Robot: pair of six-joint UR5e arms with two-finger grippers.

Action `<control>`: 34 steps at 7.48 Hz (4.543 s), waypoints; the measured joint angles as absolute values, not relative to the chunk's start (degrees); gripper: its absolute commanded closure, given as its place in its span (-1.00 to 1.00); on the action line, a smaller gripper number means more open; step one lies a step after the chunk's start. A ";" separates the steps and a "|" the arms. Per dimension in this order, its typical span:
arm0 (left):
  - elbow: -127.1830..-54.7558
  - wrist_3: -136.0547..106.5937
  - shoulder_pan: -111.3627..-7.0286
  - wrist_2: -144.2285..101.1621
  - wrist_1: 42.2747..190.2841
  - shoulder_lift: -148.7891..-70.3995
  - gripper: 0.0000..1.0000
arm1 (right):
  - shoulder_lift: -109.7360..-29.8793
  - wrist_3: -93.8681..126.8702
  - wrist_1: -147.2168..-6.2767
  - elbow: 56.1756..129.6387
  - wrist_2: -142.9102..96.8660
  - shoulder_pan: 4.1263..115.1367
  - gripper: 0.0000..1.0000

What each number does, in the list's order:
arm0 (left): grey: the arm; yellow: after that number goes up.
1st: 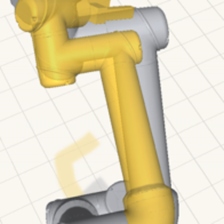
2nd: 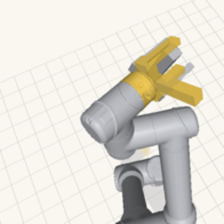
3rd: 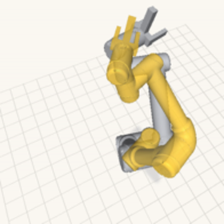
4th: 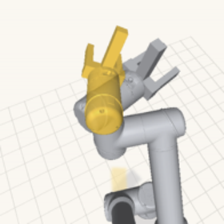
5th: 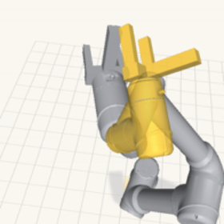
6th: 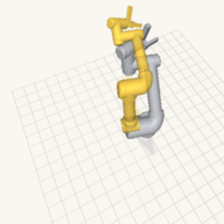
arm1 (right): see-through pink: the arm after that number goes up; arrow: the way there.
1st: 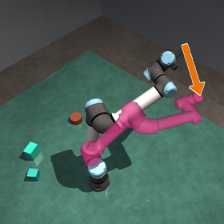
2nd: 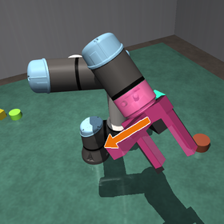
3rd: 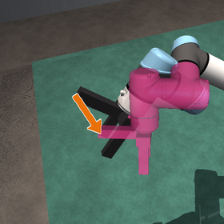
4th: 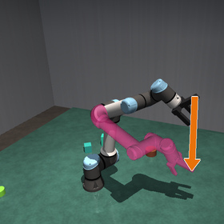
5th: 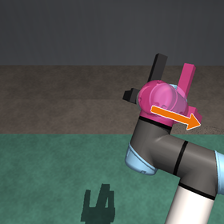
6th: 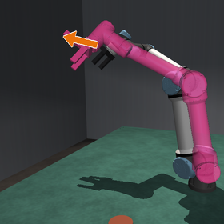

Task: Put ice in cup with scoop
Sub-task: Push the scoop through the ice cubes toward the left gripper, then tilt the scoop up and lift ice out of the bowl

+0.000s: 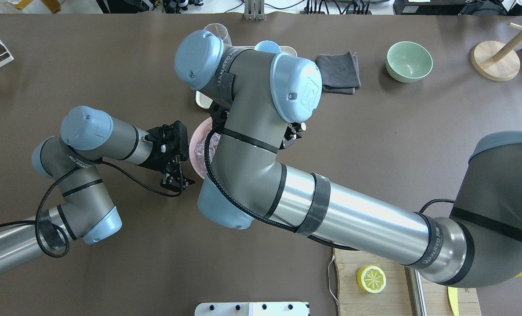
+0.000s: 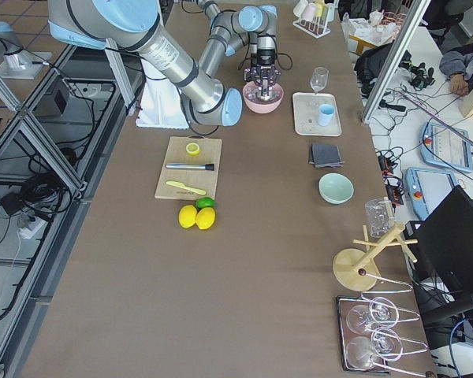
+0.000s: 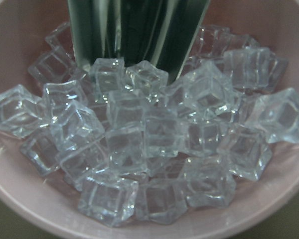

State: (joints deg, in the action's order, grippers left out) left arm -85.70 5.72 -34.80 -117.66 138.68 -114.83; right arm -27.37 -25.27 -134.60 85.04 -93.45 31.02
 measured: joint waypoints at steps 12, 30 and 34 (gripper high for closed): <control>-86.14 6.21 -35.07 -117.82 138.72 -114.26 -0.98 | -39.75 -20.58 -118.89 95.72 -94.57 29.62 1.00; -86.31 6.24 -35.81 -118.84 138.73 -113.93 -0.98 | -52.02 -16.43 -95.88 101.72 -101.45 28.43 1.00; -86.41 6.24 -35.85 -118.96 138.74 -113.89 -0.98 | -54.04 -15.19 -90.37 101.33 -105.70 28.54 1.00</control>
State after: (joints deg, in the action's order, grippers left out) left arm -86.41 6.24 -35.85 -118.96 138.74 -113.89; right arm -54.04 -15.19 -90.37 101.33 -105.70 28.54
